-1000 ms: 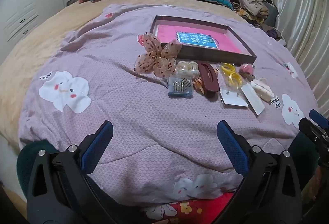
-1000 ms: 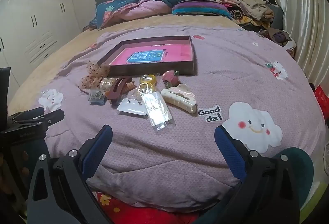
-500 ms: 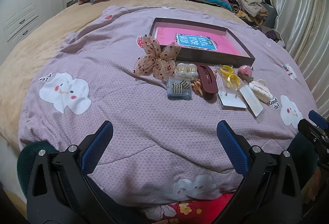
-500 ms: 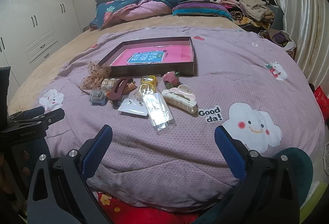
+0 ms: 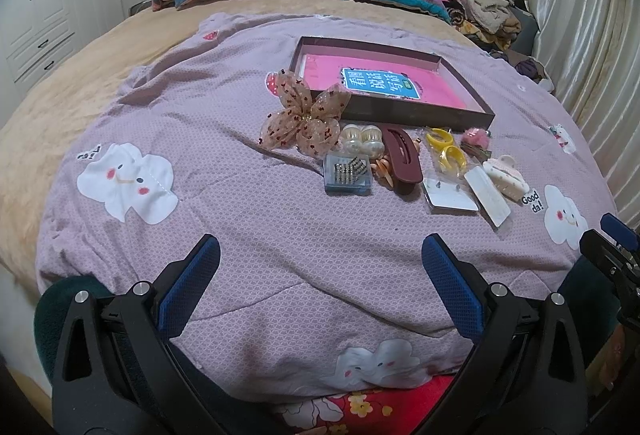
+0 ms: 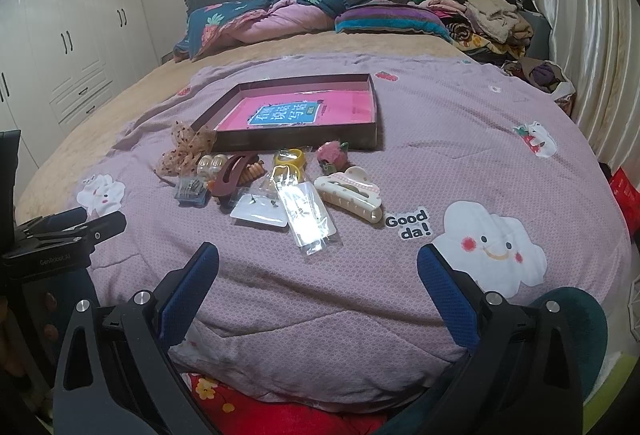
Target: Organize jewelry
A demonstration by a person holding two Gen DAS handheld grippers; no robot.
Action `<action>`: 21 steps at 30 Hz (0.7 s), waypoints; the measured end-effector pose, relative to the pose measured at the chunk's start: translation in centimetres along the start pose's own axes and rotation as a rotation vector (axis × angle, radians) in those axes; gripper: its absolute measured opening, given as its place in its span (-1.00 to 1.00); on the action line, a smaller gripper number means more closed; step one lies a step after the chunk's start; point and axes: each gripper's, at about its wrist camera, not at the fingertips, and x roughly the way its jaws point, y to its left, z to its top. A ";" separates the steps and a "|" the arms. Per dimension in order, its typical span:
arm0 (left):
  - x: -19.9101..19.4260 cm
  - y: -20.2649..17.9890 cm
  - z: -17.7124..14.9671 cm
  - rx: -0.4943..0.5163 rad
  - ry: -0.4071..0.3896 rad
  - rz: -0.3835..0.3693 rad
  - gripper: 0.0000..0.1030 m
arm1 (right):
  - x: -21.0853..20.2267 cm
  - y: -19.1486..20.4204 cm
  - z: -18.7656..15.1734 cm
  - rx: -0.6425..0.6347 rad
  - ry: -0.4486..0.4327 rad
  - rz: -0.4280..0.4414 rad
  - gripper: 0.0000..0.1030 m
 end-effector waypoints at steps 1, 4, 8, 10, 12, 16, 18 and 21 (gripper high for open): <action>0.0 0.0 0.0 -0.001 0.000 -0.001 0.83 | -0.1 0.0 0.1 0.001 0.000 0.001 0.92; 0.0 0.0 0.0 0.000 0.000 0.000 0.83 | 0.0 0.0 -0.1 0.000 -0.002 0.000 0.92; -0.1 0.0 0.0 0.000 -0.001 -0.001 0.83 | 0.0 0.0 -0.1 0.000 -0.003 0.000 0.92; 0.0 0.0 0.0 0.000 -0.001 -0.001 0.83 | 0.0 0.0 -0.1 0.000 -0.003 0.001 0.92; 0.0 0.0 0.0 0.000 -0.002 -0.002 0.83 | 0.0 0.0 -0.1 0.000 -0.002 0.001 0.92; 0.0 0.0 0.0 0.000 -0.002 -0.001 0.83 | -0.1 0.0 0.0 -0.001 -0.004 0.000 0.92; -0.1 0.0 0.0 -0.001 -0.003 -0.002 0.83 | -0.1 0.0 -0.1 0.001 -0.005 0.001 0.92; 0.0 0.0 0.0 -0.001 -0.003 0.000 0.83 | -0.1 0.0 -0.1 0.001 -0.005 0.001 0.92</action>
